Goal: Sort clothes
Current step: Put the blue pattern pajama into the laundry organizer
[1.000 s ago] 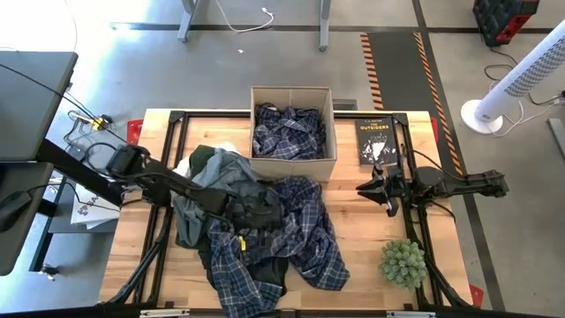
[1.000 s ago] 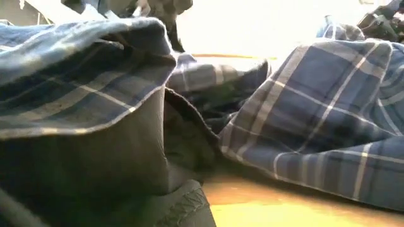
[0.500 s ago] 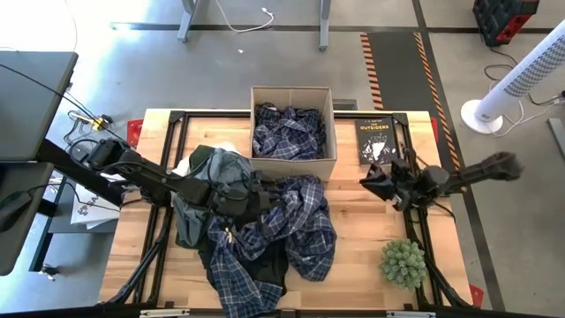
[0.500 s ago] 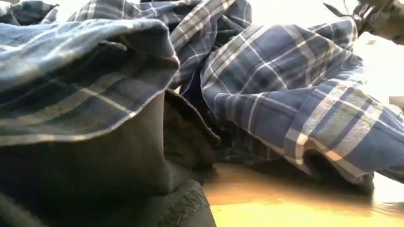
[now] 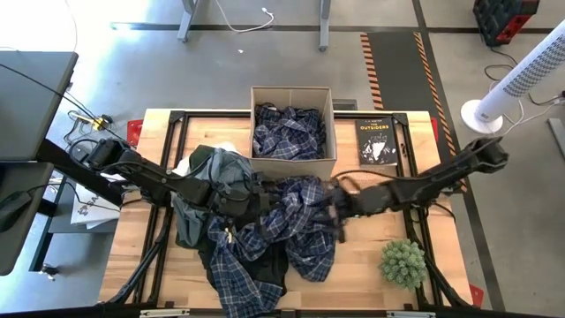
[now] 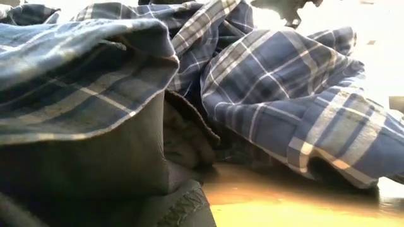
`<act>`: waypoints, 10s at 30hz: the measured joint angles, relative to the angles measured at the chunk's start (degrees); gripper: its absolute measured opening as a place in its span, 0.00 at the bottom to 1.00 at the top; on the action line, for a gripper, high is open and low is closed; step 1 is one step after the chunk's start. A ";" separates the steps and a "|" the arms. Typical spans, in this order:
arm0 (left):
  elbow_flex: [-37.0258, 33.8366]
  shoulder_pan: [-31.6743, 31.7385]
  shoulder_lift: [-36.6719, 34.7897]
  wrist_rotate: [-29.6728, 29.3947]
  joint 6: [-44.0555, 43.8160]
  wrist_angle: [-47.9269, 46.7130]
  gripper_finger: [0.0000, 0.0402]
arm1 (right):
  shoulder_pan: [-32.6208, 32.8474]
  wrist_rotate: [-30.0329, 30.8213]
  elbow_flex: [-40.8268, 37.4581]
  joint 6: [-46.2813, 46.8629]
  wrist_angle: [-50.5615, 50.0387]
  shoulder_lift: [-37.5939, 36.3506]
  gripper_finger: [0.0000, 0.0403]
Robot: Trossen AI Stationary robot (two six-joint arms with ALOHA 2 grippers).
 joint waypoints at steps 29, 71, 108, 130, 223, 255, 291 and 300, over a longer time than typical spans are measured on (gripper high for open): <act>-0.02 -7.39 -19.69 -8.30 -10.98 -23.89 0.34 | -5.91 -7.11 17.34 -1.41 -23.87 32.34 0.05; -0.28 -21.06 -23.51 -35.26 -25.10 -37.68 0.31 | -43.90 -8.45 54.03 -17.98 -31.42 20.65 0.03; -0.28 -21.06 -19.98 -34.35 -28.62 -38.20 0.31 | -61.11 9.92 38.38 -7.33 -73.76 11.08 0.42; -0.28 -21.04 -19.91 -33.55 -28.44 -38.26 0.31 | -65.44 -29.43 10.84 8.16 -4.43 -1.09 0.42; -0.31 -19.38 -19.91 -32.95 -28.04 -38.53 0.31 | -44.71 -2.87 67.63 -4.93 -61.58 40.93 0.42; -0.31 -19.55 -19.93 -31.85 -28.37 -38.71 0.31 | -20.28 9.52 53.20 -0.01 -82.80 11.82 0.42; -0.30 -19.42 -19.91 -33.13 -28.15 -38.53 0.31 | -22.30 -0.73 9.76 12.71 -21.75 -4.02 0.42; -0.31 -19.42 -19.91 -33.15 -28.14 -38.59 0.31 | -22.43 5.32 28.76 0.33 -41.60 -1.36 0.42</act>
